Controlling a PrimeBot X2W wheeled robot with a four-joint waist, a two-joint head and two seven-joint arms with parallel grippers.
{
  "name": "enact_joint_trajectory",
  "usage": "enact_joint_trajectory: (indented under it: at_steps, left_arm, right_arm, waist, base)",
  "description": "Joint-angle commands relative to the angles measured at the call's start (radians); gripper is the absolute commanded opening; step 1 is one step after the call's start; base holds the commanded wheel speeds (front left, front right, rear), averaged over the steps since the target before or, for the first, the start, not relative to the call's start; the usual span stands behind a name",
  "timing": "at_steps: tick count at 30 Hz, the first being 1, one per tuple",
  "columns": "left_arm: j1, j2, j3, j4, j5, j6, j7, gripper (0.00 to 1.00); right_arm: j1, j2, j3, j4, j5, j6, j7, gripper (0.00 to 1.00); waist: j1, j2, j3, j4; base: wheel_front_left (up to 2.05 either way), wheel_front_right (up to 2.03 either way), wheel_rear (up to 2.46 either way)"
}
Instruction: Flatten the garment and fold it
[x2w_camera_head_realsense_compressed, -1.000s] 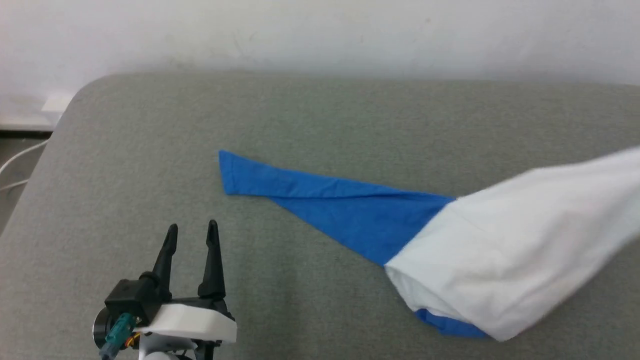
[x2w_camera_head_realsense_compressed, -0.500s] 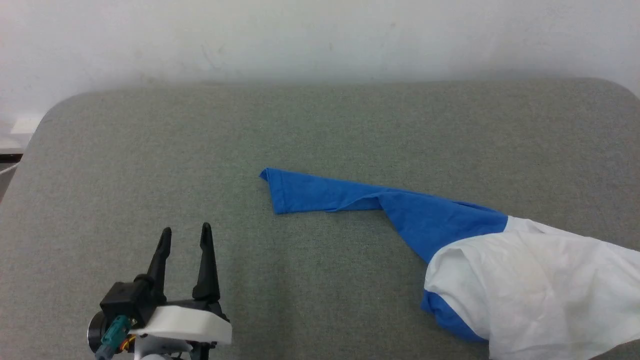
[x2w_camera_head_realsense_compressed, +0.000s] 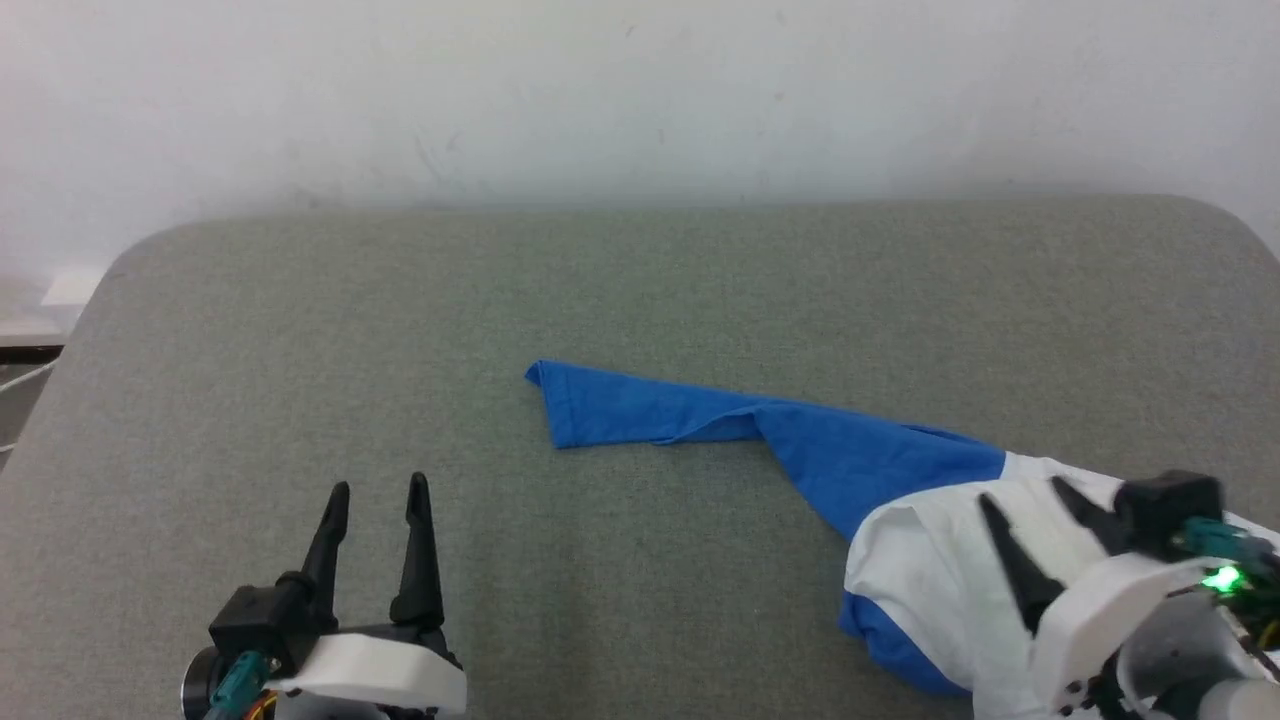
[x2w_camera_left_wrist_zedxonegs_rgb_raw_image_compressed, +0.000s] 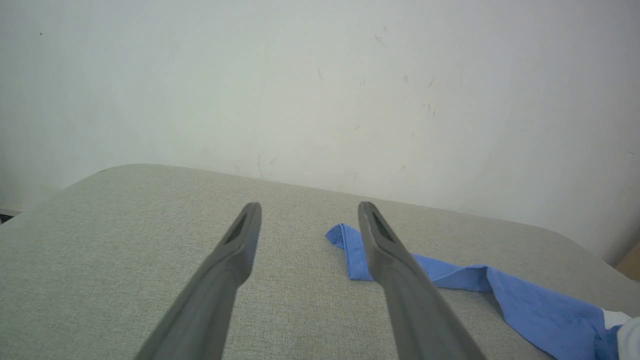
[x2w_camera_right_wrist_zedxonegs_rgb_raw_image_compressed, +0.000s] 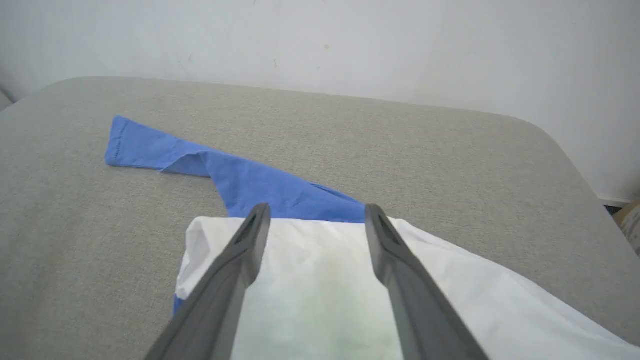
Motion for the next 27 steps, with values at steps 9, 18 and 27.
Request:
enact_joint_trajectory:
  at_steps: [9,18,27]
  left_arm:
    - [-0.004,-0.001,-0.019,0.001,-0.013,0.004,-0.005,1.0]
    - [-0.04,-0.001,-0.042,-0.002,-0.039,0.015,-0.005,1.0]
    - [-0.048,-0.001,-0.047,-0.009,-0.05,0.03,-0.005,1.0]
  right_arm:
    - [-0.078,-0.192,0.275,-0.082,0.069,-0.001,0.295,1.0]
    - [-0.234,-0.29,0.411,0.087,0.083,-0.001,0.411,0.0]
    - [-0.439,-0.26,0.375,0.091,0.041,-0.001,0.208,0.0]
  waist:
    - [0.0001,0.0,0.013,0.025]
    - [0.0001,0.0,0.066,0.065]
    - [0.0001,0.0,0.087,0.063]
  base:
    - [0.0,0.0,0.0]
    - [0.0,0.0,0.0]
    - [0.0,0.0,0.0]
